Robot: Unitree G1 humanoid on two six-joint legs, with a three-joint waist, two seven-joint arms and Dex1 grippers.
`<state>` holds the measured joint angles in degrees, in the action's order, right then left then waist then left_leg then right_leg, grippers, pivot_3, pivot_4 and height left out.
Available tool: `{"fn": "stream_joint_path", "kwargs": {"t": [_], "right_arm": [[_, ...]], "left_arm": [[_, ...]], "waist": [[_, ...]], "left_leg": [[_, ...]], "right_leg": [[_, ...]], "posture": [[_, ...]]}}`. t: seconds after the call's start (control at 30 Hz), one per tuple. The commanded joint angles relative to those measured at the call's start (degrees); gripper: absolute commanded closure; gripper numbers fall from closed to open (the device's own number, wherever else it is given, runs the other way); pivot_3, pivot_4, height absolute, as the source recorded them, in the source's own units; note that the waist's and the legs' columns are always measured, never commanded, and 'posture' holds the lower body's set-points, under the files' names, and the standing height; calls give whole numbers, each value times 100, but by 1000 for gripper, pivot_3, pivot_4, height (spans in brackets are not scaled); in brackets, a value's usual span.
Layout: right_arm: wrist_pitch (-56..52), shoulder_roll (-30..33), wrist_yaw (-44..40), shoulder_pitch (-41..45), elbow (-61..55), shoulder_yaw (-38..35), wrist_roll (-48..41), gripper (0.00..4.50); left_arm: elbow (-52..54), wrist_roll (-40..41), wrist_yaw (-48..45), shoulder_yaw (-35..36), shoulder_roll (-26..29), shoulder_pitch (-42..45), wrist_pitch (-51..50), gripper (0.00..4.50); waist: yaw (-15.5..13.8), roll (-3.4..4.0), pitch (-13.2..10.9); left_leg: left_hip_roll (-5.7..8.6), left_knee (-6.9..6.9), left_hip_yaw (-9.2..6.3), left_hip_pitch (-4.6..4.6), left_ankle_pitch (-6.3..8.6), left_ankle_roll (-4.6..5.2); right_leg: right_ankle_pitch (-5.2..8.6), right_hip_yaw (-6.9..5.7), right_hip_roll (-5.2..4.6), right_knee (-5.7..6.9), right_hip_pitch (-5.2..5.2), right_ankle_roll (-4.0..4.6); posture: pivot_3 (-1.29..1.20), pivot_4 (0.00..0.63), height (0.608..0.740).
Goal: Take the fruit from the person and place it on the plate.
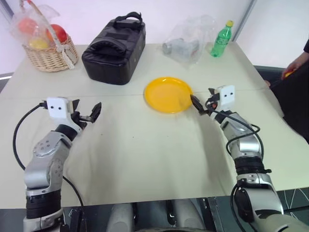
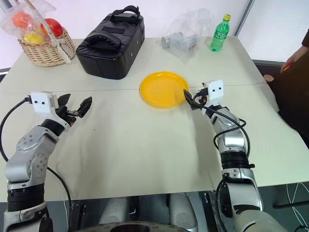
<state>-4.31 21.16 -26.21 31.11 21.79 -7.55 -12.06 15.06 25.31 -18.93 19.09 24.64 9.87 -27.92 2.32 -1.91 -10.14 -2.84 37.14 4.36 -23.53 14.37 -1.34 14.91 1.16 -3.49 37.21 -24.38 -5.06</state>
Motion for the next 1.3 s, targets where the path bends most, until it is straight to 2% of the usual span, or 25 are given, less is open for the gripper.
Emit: {"fn": "stream_joint_path", "kwargs": {"t": [0.03, 1.3], "right_arm": [[187, 90, 4, 90, -27, -159, -20, 20], [317, 77, 37, 54, 192, -154, 67, 20]], "left_arm": [[42, 1, -38, 128, 98, 71, 151, 0], [-30, -154, 114, 18, 6, 91, 360, 0]], "waist": [[3, 0, 0], [4, 0, 0]], "left_leg": [[0, 0, 0, 0, 0, 0], [0, 0, 0, 0, 0, 0]], "right_leg": [[0, 0, 0, 0, 0, 0], [0, 0, 1, 0, 0, 0]], "posture": [[0, 150, 740], [0, 150, 740]]}}
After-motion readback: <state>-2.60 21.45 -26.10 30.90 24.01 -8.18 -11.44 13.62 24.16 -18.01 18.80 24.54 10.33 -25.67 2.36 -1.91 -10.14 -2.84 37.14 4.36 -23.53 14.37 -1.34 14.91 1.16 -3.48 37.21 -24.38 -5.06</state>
